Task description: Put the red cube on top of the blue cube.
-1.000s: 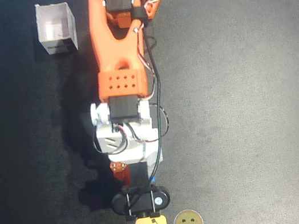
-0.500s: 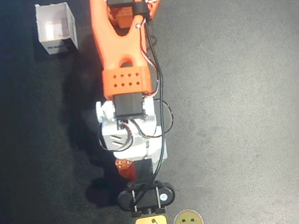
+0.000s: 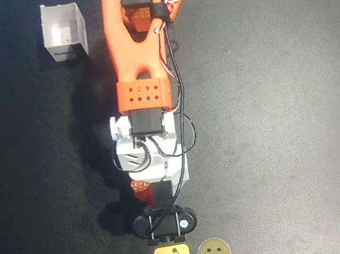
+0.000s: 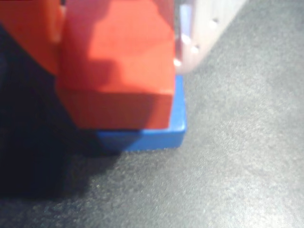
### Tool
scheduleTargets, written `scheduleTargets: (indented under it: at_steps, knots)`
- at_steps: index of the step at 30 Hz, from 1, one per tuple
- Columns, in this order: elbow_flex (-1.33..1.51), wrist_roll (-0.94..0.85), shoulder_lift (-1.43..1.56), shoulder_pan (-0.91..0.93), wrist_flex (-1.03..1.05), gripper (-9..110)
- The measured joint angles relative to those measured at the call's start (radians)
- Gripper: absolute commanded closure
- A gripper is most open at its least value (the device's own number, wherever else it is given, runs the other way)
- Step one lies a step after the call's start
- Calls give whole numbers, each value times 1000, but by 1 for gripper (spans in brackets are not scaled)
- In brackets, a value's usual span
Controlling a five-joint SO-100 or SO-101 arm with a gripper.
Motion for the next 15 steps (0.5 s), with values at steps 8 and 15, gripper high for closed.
scheduleTargets:
  at_steps: [8, 15]
  knots:
    - [2, 6, 26, -11, 0, 95]
    - [29, 8, 28, -9, -21, 95]
